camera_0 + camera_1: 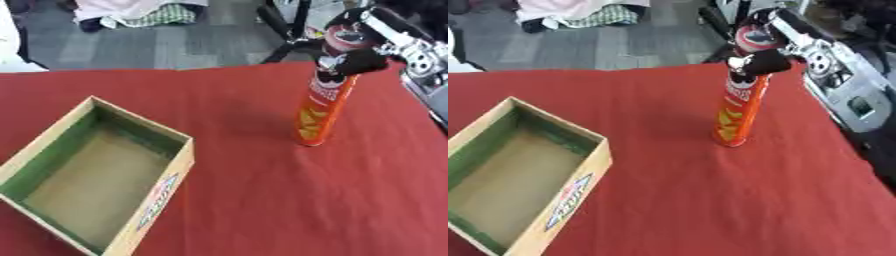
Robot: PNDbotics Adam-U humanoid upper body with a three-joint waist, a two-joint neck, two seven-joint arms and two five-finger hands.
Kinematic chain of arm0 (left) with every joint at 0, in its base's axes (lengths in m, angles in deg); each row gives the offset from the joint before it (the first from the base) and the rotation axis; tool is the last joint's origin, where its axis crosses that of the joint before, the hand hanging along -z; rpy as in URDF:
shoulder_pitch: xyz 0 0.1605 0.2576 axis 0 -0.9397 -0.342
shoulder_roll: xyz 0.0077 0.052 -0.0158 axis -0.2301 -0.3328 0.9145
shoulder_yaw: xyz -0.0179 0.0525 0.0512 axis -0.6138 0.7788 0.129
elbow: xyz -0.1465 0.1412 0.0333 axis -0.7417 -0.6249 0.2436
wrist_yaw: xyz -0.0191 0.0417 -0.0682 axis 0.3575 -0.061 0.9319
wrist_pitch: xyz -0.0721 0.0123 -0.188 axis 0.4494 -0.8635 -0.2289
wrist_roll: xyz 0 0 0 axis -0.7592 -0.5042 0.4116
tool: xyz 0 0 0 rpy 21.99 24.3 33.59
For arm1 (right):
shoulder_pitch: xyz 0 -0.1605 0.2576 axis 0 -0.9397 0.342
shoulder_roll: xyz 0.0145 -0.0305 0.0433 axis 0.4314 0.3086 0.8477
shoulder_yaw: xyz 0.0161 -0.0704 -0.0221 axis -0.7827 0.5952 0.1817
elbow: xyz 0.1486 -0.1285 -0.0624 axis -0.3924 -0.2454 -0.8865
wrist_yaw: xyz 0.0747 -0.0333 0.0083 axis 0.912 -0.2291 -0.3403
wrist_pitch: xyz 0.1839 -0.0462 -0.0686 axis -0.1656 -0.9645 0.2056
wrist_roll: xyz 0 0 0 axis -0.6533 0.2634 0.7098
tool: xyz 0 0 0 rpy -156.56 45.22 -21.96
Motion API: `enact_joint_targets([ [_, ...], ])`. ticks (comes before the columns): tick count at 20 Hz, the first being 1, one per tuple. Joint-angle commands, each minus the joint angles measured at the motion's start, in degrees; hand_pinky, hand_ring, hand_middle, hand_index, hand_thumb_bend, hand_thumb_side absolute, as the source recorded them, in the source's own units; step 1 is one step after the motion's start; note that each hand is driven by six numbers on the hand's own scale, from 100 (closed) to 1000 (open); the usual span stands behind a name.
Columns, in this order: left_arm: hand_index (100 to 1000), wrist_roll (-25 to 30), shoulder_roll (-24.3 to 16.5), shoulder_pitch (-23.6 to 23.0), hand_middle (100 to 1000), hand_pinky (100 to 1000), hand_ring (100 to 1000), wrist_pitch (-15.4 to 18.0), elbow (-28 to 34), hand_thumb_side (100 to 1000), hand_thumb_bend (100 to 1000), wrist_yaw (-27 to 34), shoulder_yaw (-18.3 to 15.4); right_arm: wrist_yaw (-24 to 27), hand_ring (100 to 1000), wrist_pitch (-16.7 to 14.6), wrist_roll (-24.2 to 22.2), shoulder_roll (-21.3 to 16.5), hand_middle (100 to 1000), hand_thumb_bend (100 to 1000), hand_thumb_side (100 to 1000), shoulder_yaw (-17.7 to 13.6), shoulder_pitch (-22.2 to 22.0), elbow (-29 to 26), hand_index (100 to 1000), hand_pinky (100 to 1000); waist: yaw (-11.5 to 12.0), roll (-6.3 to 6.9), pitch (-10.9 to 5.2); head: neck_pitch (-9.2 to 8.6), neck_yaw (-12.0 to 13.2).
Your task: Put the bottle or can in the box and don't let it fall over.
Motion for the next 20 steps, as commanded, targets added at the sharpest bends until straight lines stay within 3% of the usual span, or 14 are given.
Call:
enact_joint_targets([
  [1, 696, -0.27, -1.05, 0.35, 826, 882, 821, 0.09, 0.88, 432, 537, -0.02, -0.86, 0.61, 439, -0.77, 1.3, -1.82, 298, 100, 100, -0.48, 0.81, -0.2, 287, 100, -0.04, 0.02, -0.92, -0.52, -0.23],
  [6, 696, -0.28, -1.02, 0.37, 825, 882, 821, 0.17, 0.88, 432, 537, -0.07, -0.9, 0.97, 386, -1.97, 2.61, -1.99, 198, 100, 100, -0.55, 0.69, -1.35, 199, 100, -0.15, -0.03, -0.94, -0.46, -0.23],
  [20, 696, -0.38, -1.34, 0.09, 825, 883, 821, 0.14, 0.88, 432, 536, -0.25, -0.99, 2.33, 368, -0.49, 1.21, -2.92, 152, 100, 100, -0.75, 4.95, -7.37, 171, 100, -0.62, -0.38, -1.71, 0.4, -0.24],
])
